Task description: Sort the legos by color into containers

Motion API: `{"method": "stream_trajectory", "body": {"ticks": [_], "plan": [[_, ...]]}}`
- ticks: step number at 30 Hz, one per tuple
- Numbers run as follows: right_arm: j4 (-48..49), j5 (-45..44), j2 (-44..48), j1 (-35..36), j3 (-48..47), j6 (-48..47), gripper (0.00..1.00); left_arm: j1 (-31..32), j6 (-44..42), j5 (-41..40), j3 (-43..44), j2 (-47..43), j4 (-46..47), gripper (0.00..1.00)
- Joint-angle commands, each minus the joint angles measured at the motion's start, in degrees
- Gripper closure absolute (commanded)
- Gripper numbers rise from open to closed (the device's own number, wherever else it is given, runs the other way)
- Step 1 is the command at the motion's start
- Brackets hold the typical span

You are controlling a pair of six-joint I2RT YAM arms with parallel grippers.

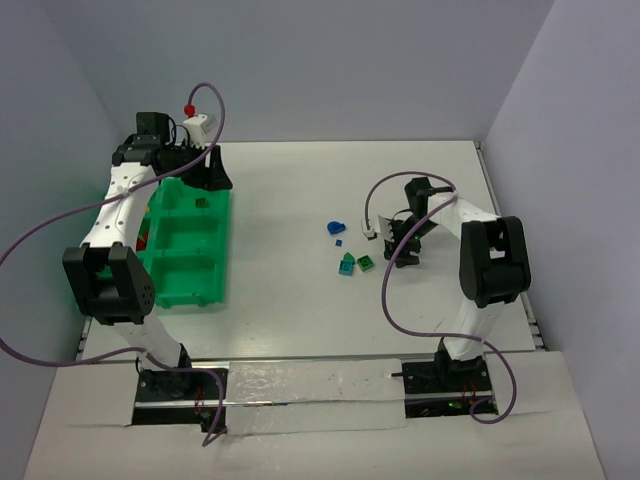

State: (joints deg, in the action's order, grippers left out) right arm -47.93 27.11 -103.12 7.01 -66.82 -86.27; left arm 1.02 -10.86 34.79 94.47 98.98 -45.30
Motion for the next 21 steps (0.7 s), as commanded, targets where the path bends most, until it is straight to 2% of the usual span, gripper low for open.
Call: {"method": "stream_trajectory", "body": {"ticks": [1,3,5,11,14,18,19,20,21], "plan": [[3.40,0.22,1.09,0.64,1.20,0.70,0.34,0.10,1.05,0.84,-0.64,-2.74,2.98,0.34],[5.37,0.30,2.10,0.50,2.16,1.13,0.48,0.13,1.26,0.76,-1.03,-2.95,3.40,0.34],[7.19,0.45,3.14,0.50,3.09,1.96,0.57,0.13,1.47,0.86,-1.13,-3.05,3.60,0.34],[7.50,1.11,4.74,0.29,2.42,3.96,0.74,0.04,1.85,3.42,-2.08,-3.53,3.84,0.33],[4.82,3.88,5.94,0.42,-0.28,5.28,0.76,0.04,2.05,7.48,-3.34,-4.52,4.82,0.33],[-3.23,12.89,6.77,1.08,-9.64,11.10,0.76,0.04,3.48,14.27,-6.48,-6.61,7.25,0.31],[-6.32,15.49,5.97,1.18,-12.63,13.07,0.77,0.04,3.93,17.12,-7.47,-7.80,9.12,0.31],[-12.70,19.68,4.15,1.60,-16.94,16.47,0.77,0.04,4.44,22.20,-12.17,-10.27,13.27,0.31],[-15.14,22.50,3.12,1.64,-19.43,17.62,0.77,0.04,4.59,22.48,-14.98,-12.26,16.93,0.31]]}}
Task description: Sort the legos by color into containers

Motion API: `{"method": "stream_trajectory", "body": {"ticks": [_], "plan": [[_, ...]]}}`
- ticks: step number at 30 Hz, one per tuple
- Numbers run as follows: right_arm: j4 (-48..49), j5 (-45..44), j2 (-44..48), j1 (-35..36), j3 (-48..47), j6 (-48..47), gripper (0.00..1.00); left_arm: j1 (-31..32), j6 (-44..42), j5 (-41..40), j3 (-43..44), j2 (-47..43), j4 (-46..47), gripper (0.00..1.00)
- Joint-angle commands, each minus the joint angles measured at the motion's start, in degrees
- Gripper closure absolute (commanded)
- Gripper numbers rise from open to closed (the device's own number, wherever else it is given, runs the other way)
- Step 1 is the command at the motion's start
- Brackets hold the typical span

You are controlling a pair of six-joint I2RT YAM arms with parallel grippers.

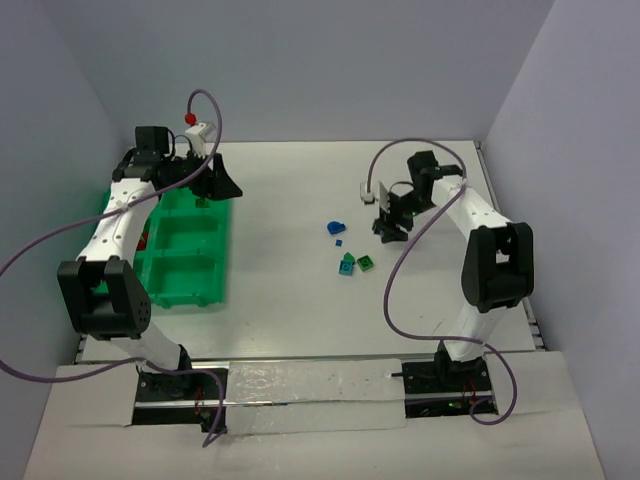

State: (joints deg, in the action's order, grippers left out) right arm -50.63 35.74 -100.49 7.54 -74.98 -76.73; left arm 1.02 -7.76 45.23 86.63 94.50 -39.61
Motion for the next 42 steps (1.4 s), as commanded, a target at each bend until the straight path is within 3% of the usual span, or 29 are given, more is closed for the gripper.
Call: {"method": "stream_trajectory", "body": {"ticks": [1,4,6,9,13,17,25,33,42], "plan": [[-15.05,18.73,-0.37,1.46,-15.11,9.05,0.77,0.04,2.99,14.33,-9.99,-11.67,15.69,0.30],[-21.57,26.61,-3.11,2.34,-19.09,12.76,0.79,0.31,8.76,17.29,-19.32,-17.64,31.81,0.29],[-24.90,32.19,-4.47,3.04,-21.22,14.38,0.79,1.26,10.54,18.35,-21.63,-19.22,35.53,0.28],[-31.65,38.99,-6.95,5.16,-23.88,14.21,0.80,5.17,0.40,18.94,-18.57,-19.66,27.80,0.29],[-31.99,43.41,-6.98,8.23,-23.40,16.33,0.80,12.20,-15.65,16.61,-16.13,-21.17,20.85,0.29],[-31.92,45.28,-6.43,11.28,-22.87,17.57,0.80,19.07,-23.76,17.06,-13.34,-19.21,14.82,0.29],[-31.91,47.36,-4.90,15.47,-22.74,20.01,0.80,25.55,-28.56,18.80,-10.07,-17.31,11.44,0.29],[-32.04,48.95,-4.87,17.00,-24.22,22.22,0.79,30.85,-39.08,18.03,-8.67,-16.92,1.92,0.30],[-32.07,48.59,-3.72,18.97,-25.44,23.55,0.79,32.42,-41.19,15.58,-9.30,-16.51,2.15,0.29]]}}
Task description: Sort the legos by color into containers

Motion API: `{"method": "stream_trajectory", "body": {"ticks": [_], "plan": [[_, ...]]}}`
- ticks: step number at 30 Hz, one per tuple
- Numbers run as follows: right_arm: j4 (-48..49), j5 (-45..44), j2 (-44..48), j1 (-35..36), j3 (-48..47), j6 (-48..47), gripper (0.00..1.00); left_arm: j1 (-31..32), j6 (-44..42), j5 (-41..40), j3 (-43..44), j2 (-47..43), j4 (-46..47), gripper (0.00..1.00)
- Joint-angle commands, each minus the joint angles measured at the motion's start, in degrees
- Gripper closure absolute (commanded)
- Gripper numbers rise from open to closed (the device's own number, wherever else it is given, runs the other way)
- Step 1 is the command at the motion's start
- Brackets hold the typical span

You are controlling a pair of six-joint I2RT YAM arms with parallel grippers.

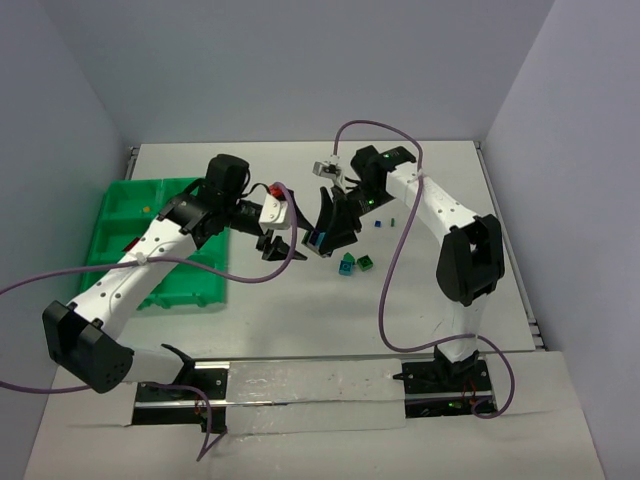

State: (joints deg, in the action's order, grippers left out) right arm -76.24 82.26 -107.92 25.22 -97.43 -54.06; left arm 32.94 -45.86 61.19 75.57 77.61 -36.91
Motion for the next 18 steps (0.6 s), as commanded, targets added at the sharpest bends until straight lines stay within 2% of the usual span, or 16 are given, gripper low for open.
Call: {"method": "stream_trajectory", "body": {"ticks": [1,11,18], "plan": [[-6.46,1.91,3.82,1.51,-3.15,0.88,0.80,0.66,-3.03,-0.76,1.70,0.48,-0.28,0.29],[-6.53,-0.41,5.35,4.03,-3.27,0.33,0.79,1.32,-3.93,-2.48,0.57,0.94,0.31,0.29],[-6.46,-0.32,5.35,4.14,-4.91,1.32,0.79,1.95,-8.80,-3.36,-0.16,0.96,-4.30,0.34]]}}
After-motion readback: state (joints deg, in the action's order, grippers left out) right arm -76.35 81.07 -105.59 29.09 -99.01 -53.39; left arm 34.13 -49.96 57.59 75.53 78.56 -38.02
